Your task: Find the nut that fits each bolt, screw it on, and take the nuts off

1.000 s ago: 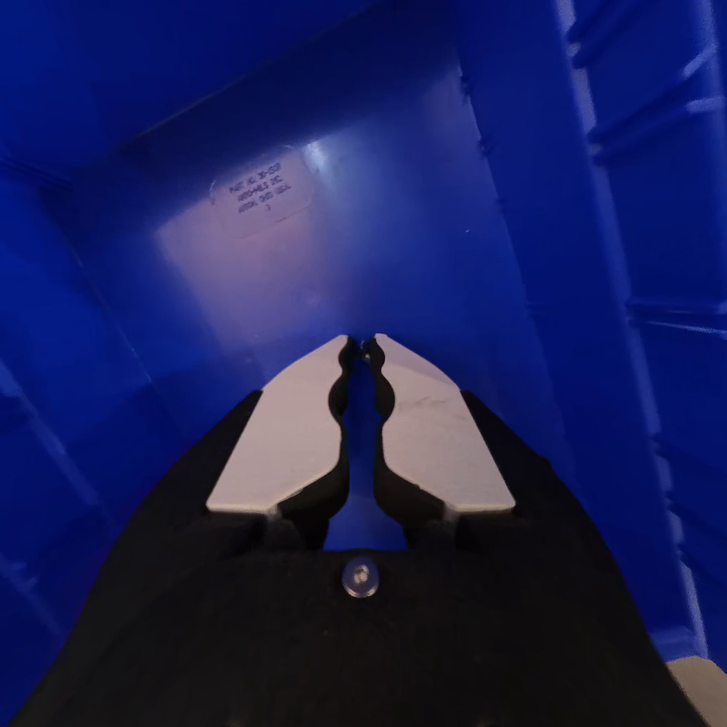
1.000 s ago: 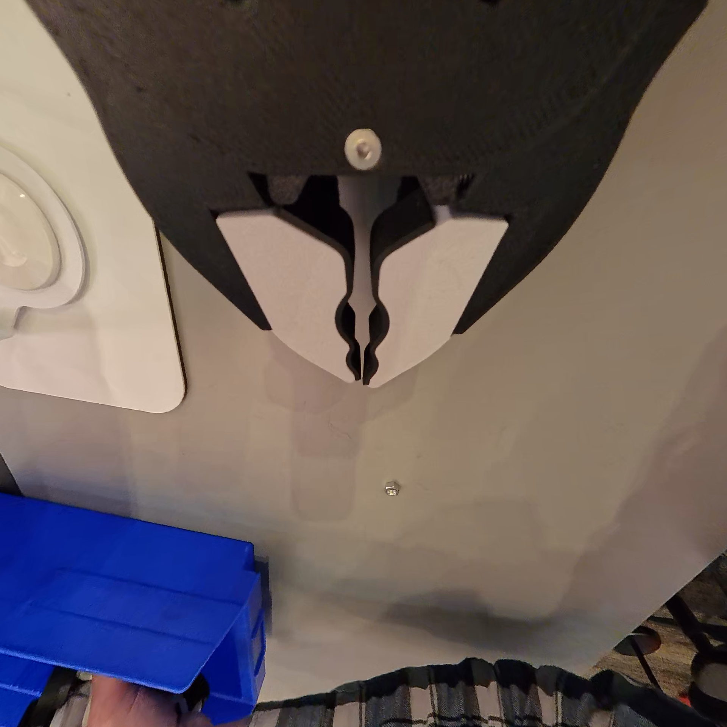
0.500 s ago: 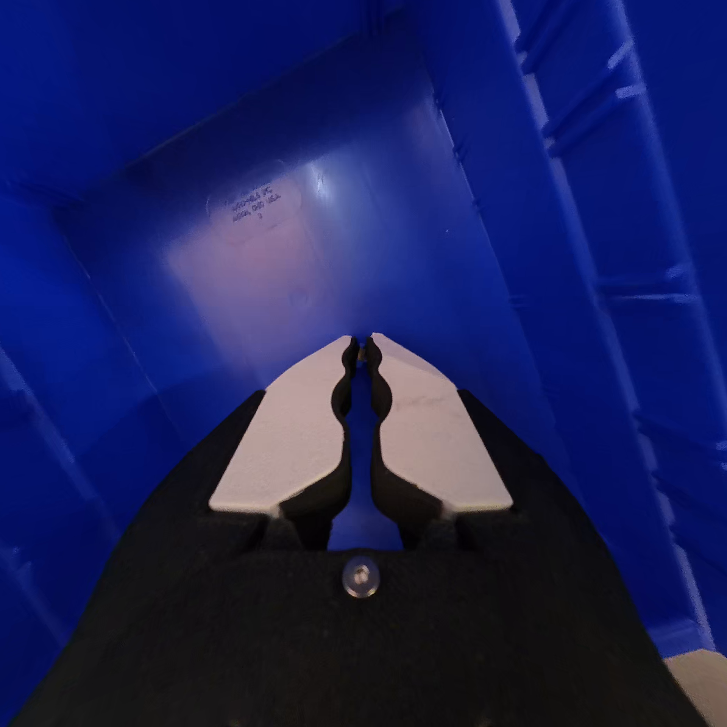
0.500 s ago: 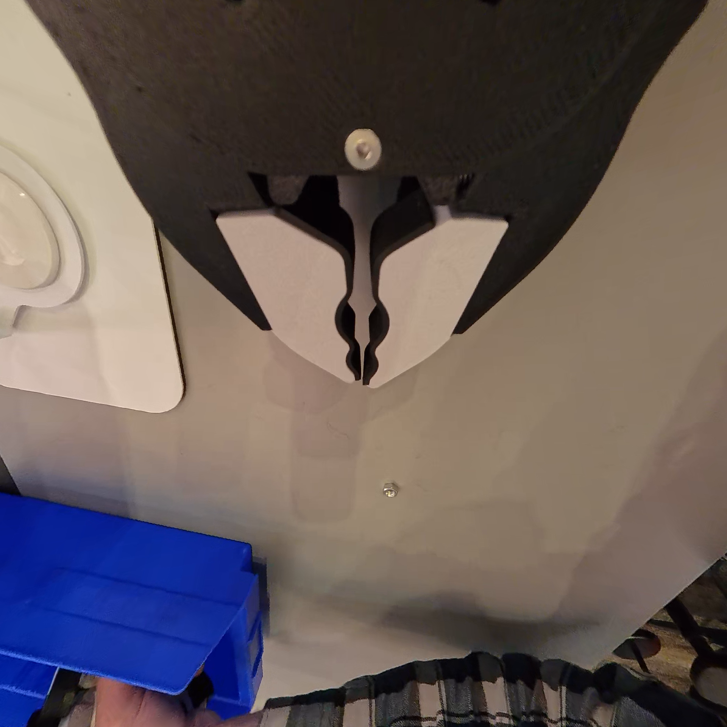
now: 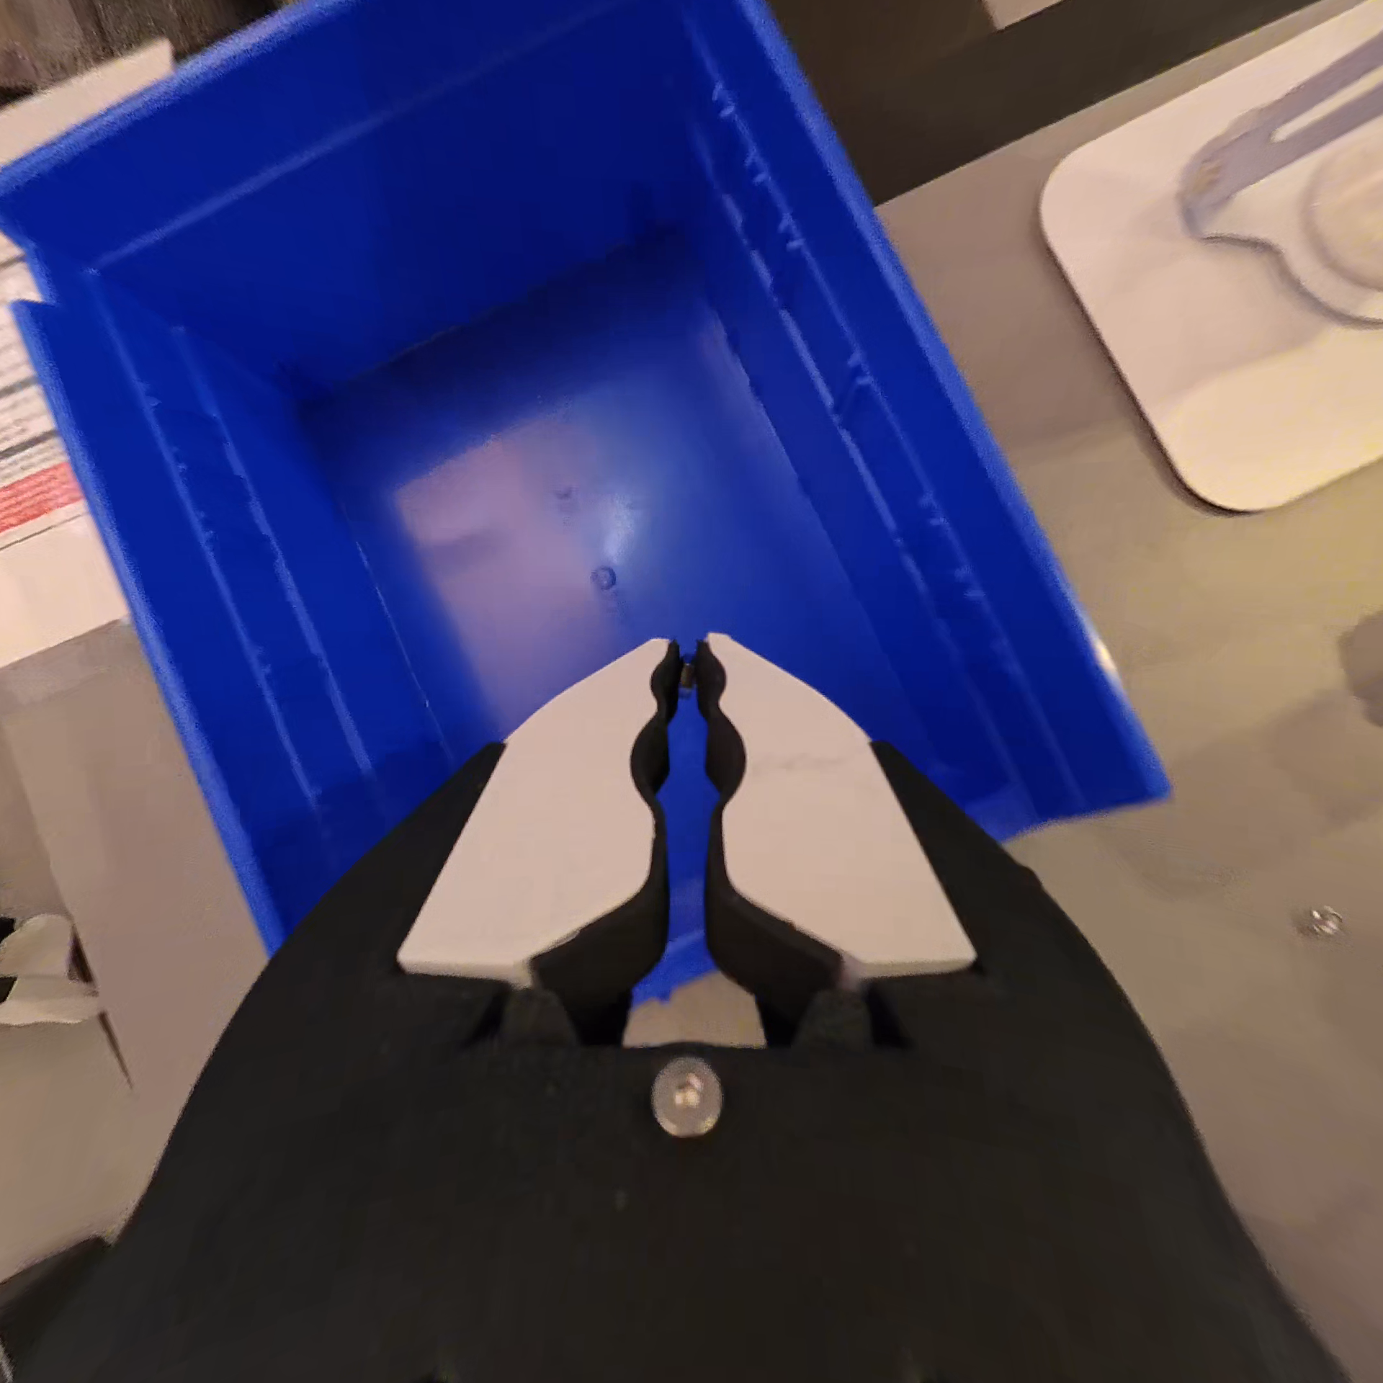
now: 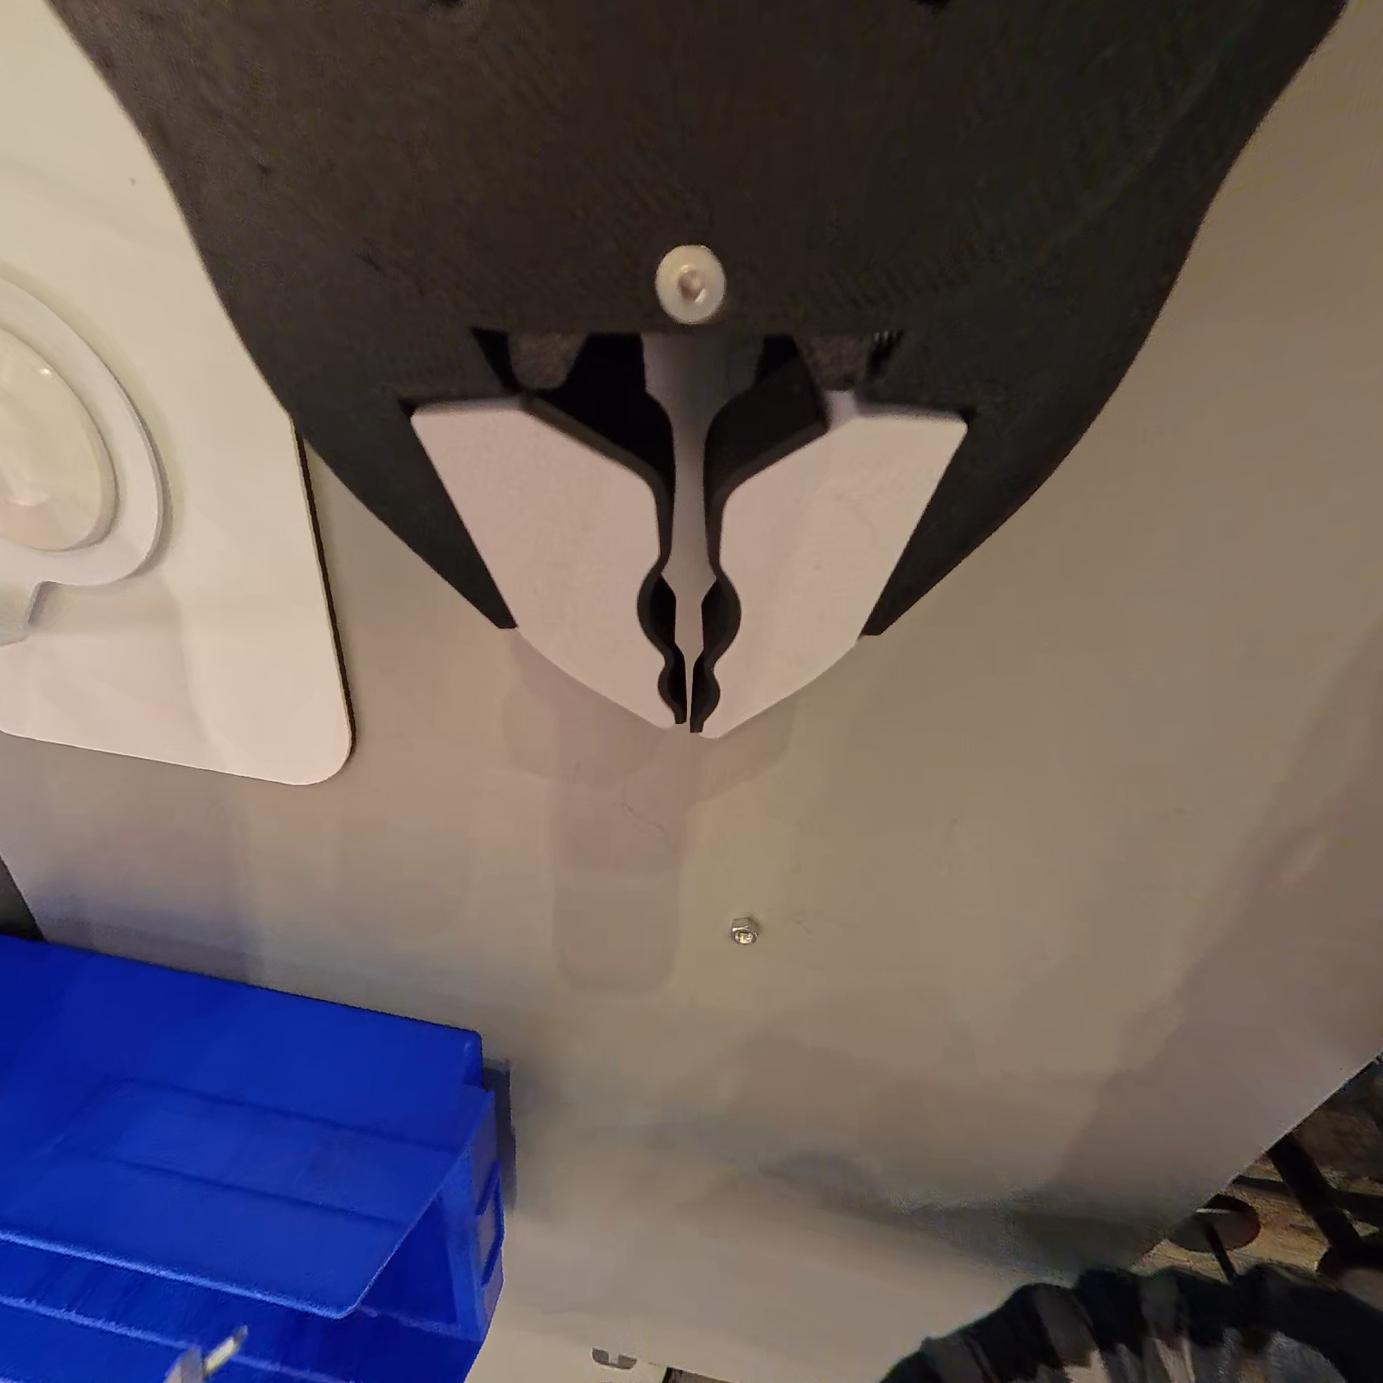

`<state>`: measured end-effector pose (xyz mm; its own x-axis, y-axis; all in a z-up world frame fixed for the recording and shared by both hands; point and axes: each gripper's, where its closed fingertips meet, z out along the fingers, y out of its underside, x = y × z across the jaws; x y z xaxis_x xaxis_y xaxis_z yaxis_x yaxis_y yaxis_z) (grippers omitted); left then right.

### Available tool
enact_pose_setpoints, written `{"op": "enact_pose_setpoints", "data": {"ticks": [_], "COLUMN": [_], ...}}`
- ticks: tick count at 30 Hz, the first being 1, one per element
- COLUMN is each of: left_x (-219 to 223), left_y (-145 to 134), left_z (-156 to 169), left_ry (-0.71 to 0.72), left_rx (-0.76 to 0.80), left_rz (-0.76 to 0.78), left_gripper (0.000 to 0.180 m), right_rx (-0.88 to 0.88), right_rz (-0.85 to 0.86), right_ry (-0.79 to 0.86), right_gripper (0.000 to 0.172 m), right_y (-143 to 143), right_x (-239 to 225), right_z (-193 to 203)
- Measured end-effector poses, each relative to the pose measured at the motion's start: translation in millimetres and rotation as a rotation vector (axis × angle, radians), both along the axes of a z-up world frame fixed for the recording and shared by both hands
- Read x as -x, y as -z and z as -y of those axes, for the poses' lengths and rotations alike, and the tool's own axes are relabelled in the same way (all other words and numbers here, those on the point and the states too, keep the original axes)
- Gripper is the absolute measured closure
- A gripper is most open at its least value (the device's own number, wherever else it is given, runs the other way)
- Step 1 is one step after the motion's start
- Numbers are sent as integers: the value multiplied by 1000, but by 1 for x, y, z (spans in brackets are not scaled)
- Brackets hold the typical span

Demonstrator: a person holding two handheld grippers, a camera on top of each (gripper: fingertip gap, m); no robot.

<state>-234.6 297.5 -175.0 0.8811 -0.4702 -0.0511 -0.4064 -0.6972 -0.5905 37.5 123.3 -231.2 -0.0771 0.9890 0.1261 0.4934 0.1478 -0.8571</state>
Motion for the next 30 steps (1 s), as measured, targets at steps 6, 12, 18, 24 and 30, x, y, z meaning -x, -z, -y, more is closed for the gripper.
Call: {"op": "enact_pose_setpoints", "data": {"ticks": [6,12,18,24,30], "left_x": [-9,-46,-80,-100,-107], "left_y": [-25,2,39,67,80], "left_z": [64,118,142,149,151], "left_ry": [31,100,142,161,167], "left_rx": [-79,-36,30,74,105], "left_rz": [24,41,95,111,108], "left_gripper": [177,177,177,177,177], "right_rx": [-2,-3,-6,-8,-14], "right_rz": [2,4,5,8,19], "right_ry": [1,1,0,-1,-2], "right_gripper": [170,171,171,171,170], "right_y": [0,1,1,2,3], "right_x": [0,0,0,0,1], "right_z": [0,0,0,0,0]}}
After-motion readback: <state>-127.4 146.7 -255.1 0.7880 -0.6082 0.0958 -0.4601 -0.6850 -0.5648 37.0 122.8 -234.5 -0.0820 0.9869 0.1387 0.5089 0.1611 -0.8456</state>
